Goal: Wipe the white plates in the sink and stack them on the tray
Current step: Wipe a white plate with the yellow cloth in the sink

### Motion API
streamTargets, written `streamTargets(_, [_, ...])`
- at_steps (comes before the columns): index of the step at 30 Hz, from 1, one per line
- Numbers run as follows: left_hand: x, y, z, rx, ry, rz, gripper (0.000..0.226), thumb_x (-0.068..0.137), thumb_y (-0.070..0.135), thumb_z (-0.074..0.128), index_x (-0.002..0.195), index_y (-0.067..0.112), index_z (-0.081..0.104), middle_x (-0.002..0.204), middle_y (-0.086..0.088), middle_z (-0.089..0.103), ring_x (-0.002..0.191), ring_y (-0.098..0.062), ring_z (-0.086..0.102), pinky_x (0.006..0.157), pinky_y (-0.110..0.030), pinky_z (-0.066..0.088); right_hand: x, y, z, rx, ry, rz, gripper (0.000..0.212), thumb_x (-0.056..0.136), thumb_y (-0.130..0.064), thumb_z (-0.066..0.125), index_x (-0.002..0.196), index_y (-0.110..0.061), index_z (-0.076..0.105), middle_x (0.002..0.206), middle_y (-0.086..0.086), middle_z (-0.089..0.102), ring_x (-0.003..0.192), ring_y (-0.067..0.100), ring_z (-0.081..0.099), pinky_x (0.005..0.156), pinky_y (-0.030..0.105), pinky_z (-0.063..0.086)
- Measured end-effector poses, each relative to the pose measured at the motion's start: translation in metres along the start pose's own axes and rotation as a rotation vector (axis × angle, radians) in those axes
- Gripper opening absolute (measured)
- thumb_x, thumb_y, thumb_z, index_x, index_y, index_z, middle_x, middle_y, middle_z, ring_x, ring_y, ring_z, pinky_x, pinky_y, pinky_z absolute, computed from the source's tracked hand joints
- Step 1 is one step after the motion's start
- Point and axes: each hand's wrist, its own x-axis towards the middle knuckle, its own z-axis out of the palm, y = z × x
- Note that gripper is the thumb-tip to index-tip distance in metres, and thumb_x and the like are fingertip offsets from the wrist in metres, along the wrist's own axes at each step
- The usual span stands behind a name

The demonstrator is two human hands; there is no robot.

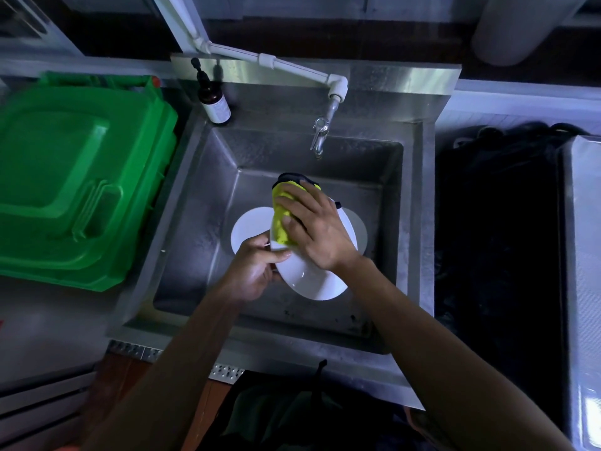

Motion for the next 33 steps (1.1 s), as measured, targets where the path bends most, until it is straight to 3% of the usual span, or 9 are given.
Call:
streamTargets(6, [-0.003, 0.000, -0.004, -0.080, 0.026, 0.044, 0.047, 0.074, 0.003, 0.066, 0.121, 0.006, 0.066, 0.112, -0.020, 0.072, 0.097, -0.037, 0.071, 0.071, -0.046, 0.062, 0.000, 0.023, -0.003, 0.071, 0.065, 0.279, 0.045, 0.105, -0.037, 0.035, 0.144, -0.021, 0.051, 0.156, -0.002, 0.041, 0.142, 0.028, 0.035, 0.114, 0.050, 0.030])
streamTargets(10, [-0.001, 0.003, -0.007, -0.100, 0.046, 0.079, 0.043, 0.075, 0.002, 0.066, 0.116, 0.010, 0.070, 0.116, -0.022, 0.070, 0.099, -0.040, 0.069, 0.067, -0.046, 0.061, -0.009, 0.033, 0.001, 0.093, 0.091, 0.335, 0.046, 0.106, -0.034, 0.037, 0.146, -0.015, 0.049, 0.157, 0.005, 0.039, 0.144, 0.031, 0.035, 0.118, 0.048, 0.027])
streamTargets(18, [0.004, 0.001, 0.000, -0.142, 0.133, 0.103, 0.038, 0.083, -0.004, 0.062, 0.119, 0.008, 0.066, 0.115, -0.019, 0.071, 0.102, -0.039, 0.070, 0.077, -0.055, 0.060, -0.026, 0.022, 0.013, 0.081, 0.079, 0.375, 0.045, 0.106, -0.028, 0.041, 0.145, -0.009, 0.050, 0.158, 0.012, 0.037, 0.144, 0.036, 0.033, 0.120, 0.051, 0.023])
streamTargets(25, [0.009, -0.004, 0.000, -0.186, 0.217, 0.095, 0.040, 0.092, -0.005, 0.054, 0.131, 0.003, 0.061, 0.124, -0.021, 0.068, 0.105, -0.036, 0.067, 0.084, -0.054, 0.059, -0.038, -0.005, 0.024, 0.086, 0.057, 0.372, 0.044, 0.108, -0.030, 0.037, 0.146, -0.012, 0.050, 0.160, 0.008, 0.035, 0.149, 0.034, 0.024, 0.121, 0.050, 0.018])
streamTargets(33, [0.015, -0.002, 0.007, -0.331, 0.293, 0.090, 0.041, 0.095, 0.002, 0.056, 0.136, -0.001, 0.058, 0.126, -0.022, 0.063, 0.100, -0.033, 0.063, 0.073, -0.038, 0.052, -0.053, -0.034, 0.036, 0.042, 0.091, 0.304, 0.049, 0.105, -0.044, 0.037, 0.147, -0.022, 0.047, 0.162, -0.002, 0.033, 0.146, 0.031, 0.028, 0.118, 0.050, 0.025])
